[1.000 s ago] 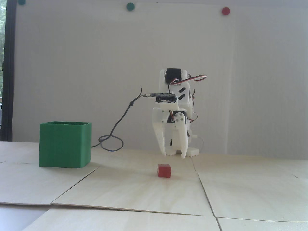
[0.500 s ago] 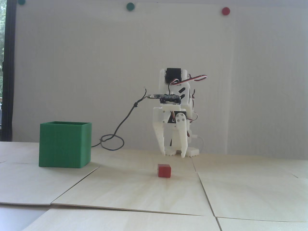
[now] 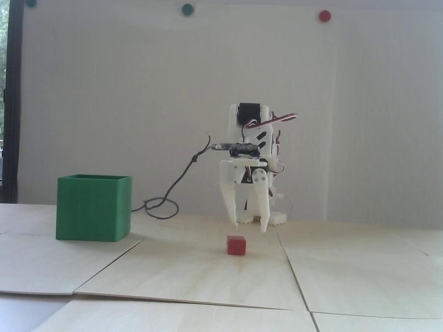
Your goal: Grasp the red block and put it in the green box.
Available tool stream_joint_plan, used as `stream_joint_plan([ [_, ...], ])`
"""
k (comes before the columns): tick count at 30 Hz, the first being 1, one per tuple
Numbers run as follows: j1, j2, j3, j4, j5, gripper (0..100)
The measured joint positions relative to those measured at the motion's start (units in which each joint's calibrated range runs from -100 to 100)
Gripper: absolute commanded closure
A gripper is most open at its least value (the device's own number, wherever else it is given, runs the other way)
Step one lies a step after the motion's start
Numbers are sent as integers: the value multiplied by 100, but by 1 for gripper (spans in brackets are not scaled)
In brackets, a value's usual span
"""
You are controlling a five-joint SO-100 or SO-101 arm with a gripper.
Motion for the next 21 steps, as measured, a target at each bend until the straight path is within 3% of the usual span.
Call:
stream_joint_plan([
  [21, 138, 357, -895, 50, 267, 82],
])
